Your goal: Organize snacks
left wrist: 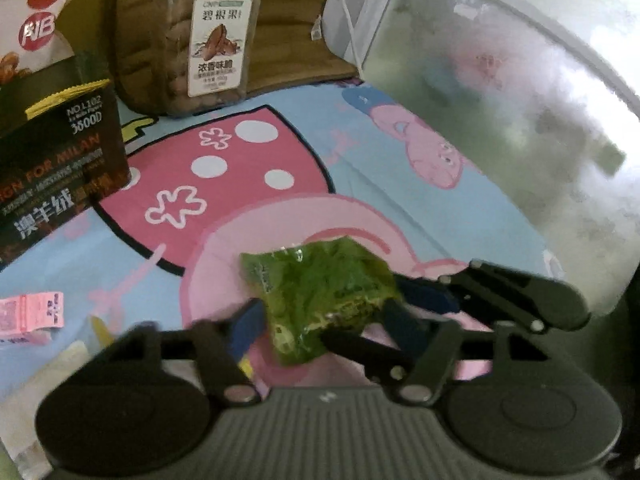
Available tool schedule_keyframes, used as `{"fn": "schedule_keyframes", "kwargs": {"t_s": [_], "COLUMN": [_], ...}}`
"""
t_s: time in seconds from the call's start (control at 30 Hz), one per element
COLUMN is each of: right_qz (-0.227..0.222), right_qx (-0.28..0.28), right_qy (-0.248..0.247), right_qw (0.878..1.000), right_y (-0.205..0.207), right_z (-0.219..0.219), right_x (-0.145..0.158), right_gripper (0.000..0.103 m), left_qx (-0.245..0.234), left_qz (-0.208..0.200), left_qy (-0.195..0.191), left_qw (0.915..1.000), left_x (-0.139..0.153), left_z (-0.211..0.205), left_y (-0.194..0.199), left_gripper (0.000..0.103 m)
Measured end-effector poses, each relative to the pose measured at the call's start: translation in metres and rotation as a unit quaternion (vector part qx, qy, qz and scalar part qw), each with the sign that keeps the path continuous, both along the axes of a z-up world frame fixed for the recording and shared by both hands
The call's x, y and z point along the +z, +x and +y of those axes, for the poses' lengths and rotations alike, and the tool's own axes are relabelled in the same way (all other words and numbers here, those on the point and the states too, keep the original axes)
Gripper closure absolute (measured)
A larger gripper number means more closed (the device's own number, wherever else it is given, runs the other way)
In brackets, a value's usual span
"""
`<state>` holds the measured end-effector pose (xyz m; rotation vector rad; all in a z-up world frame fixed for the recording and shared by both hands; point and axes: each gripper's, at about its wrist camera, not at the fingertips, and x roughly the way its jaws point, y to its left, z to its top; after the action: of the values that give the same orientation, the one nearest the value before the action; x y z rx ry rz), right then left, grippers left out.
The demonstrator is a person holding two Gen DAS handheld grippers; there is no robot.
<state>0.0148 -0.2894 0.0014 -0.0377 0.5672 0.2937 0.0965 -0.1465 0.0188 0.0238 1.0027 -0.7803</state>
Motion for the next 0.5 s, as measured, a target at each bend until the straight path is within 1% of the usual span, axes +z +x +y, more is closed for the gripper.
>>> {"fn": "schedule_keyframes", "kwargs": {"t_s": [0.07,0.1,0.13,0.17,0.23,0.3,0.37,0.43,0.5], "right_qz": [-0.002,-0.007,-0.01,-0.016,-0.026,-0.026,-0.03,-0.045,-0.065], "right_qx": [-0.003,-0.002,0.0,0.0,0.003,0.004,0.005,0.009,0.016], "right_qy": [0.012,0.019,0.021,0.017,0.007,0.012,0.018,0.014,0.011], "right_qw": [1.0,1.0,1.0,1.0,1.0,1.0,0.999,0.999,0.998], "right_y": [-0.001,-0.003,-0.004,-0.004,-0.005,-0.003,-0.003,-0.003,0.001], "right_z": [-0.001,-0.001,0.001,0.004,0.011,0.014,0.018,0.024,0.031], "right_x": [0.003,0.006,0.009,0.011,0.014,0.016,0.018,0.025,0.037], "right_gripper": [0.06,0.07,0.074,0.075,0.076,0.076,0.076,0.076,0.076], "left_qx": [0.001,0.002,0.004,0.006,0.014,0.025,0.033,0.041,0.052], "left_qz": [0.007,0.002,-0.005,-0.009,-0.006,0.004,0.005,-0.008,-0.03], "left_qy": [-0.016,-0.019,-0.02,-0.023,-0.032,-0.046,-0.062,-0.076,-0.088], "left_qw": [0.9998,0.9998,0.9998,0.9997,0.9994,0.9986,0.9975,0.9962,0.9943], "left_x": [0.007,0.01,0.014,0.016,0.017,0.018,0.024,0.037,0.052], "left_z": [0.004,0.004,0.006,0.01,0.015,0.025,0.034,0.044,0.056], "left_y": [-0.002,-0.003,-0.004,-0.006,-0.003,-0.001,-0.001,-0.001,0.0], "left_gripper": [0.048,0.048,0.049,0.05,0.05,0.05,0.05,0.05,0.05]}}
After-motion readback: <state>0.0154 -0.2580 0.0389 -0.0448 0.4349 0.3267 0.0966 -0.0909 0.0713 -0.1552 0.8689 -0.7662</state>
